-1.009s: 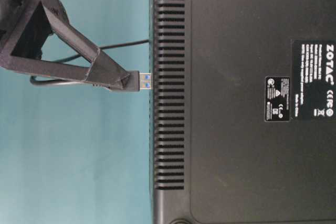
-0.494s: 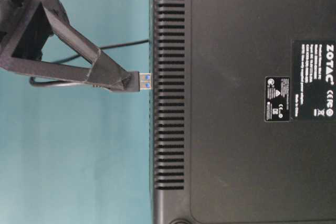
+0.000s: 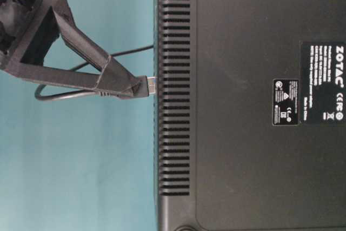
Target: Insert the USB into the PC box with both arms.
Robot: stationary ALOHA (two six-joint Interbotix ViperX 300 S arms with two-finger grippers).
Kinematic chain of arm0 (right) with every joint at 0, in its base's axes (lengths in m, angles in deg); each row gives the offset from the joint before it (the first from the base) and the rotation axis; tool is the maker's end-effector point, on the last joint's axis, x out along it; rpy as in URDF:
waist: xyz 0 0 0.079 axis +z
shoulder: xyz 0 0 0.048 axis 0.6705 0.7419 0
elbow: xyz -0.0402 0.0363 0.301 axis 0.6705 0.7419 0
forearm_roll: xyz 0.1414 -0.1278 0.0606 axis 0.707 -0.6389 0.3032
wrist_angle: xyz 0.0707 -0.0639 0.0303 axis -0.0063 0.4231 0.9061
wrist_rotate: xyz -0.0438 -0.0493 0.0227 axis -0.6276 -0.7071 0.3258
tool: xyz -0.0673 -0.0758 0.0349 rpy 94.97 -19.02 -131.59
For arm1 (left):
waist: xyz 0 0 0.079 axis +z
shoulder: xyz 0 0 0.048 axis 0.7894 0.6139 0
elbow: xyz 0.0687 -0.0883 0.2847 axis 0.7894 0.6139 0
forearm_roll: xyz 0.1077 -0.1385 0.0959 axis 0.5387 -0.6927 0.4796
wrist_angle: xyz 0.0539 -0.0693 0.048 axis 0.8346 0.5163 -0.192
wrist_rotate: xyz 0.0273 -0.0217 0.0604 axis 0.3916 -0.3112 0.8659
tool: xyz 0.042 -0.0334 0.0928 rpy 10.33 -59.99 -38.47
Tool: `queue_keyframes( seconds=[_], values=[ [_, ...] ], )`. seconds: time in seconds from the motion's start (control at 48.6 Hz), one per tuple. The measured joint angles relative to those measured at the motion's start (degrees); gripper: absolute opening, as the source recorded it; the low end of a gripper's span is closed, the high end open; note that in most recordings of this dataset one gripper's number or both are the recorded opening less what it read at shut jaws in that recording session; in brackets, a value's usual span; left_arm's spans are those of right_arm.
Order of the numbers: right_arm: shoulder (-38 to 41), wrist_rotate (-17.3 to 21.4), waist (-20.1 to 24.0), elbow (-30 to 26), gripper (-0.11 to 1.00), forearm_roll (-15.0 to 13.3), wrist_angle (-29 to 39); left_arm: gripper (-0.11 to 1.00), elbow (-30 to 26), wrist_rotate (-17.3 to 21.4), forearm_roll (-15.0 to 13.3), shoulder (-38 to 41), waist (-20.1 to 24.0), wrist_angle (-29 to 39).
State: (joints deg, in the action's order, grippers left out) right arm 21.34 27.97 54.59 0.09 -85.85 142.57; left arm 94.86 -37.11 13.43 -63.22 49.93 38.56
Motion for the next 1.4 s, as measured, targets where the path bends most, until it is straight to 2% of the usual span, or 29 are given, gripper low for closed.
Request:
queue_keyframes(
  seconds=[0.391,0.556,0.679,0.947,1.4],
  values=[
    [0.09,0.00,0.35,-0.18,0.12,0.18,0.18,0.00,0.00,-0.09,0.00,0.00,-0.18,-0.09],
    [0.09,0.00,0.35,-0.18,0.17,0.18,0.09,0.00,0.00,-0.09,-0.09,0.00,-0.18,0.00],
    [0.09,0.09,0.35,-0.18,0.25,0.09,0.00,0.00,0.00,-0.09,-0.09,0.09,-0.26,-0.09],
    [0.09,0.09,0.44,-0.09,0.52,0.09,0.18,0.00,0.00,-0.09,-0.09,0.00,-0.26,-0.09],
    [-0.09,0.09,0.35,-0.09,0.53,-1.58,1.23,0.00,0.00,-0.09,0.00,0.00,-0.26,-0.09]
  ],
)
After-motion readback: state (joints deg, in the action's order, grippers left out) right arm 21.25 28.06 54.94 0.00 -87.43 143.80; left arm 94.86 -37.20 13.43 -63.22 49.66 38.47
